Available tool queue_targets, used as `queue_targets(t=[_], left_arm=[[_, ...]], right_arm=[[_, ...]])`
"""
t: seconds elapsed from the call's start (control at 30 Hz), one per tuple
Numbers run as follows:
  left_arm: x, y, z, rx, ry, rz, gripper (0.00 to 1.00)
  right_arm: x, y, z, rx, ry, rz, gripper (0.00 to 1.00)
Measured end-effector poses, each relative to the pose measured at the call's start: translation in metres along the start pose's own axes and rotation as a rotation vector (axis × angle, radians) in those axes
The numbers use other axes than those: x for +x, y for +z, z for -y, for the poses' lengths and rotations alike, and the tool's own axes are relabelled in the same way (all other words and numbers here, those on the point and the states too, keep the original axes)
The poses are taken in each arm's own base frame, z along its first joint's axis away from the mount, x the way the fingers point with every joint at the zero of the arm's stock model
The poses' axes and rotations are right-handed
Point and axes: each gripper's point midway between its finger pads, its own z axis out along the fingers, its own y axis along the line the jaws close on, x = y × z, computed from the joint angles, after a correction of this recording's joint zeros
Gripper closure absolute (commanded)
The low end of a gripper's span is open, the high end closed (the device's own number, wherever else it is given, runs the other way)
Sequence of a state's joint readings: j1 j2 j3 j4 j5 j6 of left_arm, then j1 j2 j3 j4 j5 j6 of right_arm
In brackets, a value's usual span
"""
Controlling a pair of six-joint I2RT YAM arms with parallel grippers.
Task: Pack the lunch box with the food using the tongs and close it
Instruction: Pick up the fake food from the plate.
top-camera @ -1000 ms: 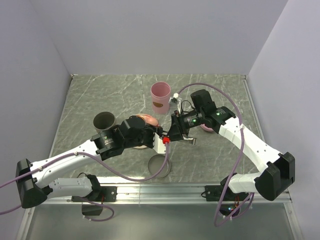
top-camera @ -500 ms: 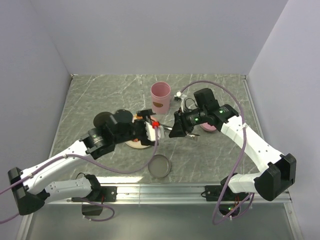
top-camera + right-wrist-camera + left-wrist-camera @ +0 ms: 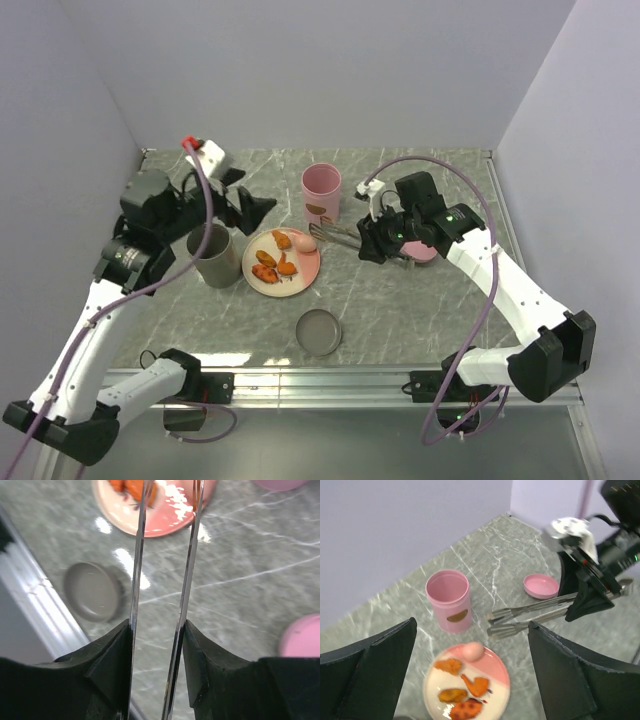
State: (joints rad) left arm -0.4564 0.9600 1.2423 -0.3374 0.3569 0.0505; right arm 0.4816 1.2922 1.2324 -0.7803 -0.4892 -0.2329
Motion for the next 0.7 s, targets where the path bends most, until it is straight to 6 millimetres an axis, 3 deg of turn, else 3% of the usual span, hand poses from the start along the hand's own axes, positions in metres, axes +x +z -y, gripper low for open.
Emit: queue_targets(t=[0.2, 0.47, 0.7], left_arm=[[0.018, -0.024, -0.035, -0.038, -0.218, -0.068, 0.0], [0.028, -0.051, -0.051, -0.013, -0.403, -0.086, 0.01], [0.036, -0.056, -0.048, 0.031, -0.488, -0.098, 0.0]], right_arm=[[0.002, -0.001, 0.016, 0.07, -0.145, -0.021, 0.49], [0.007, 0.016, 0.018, 0.07, -0.312, -0.085, 0.45], [0.011, 0.039, 0.026, 0.054, -0.345, -0.148, 0.43]])
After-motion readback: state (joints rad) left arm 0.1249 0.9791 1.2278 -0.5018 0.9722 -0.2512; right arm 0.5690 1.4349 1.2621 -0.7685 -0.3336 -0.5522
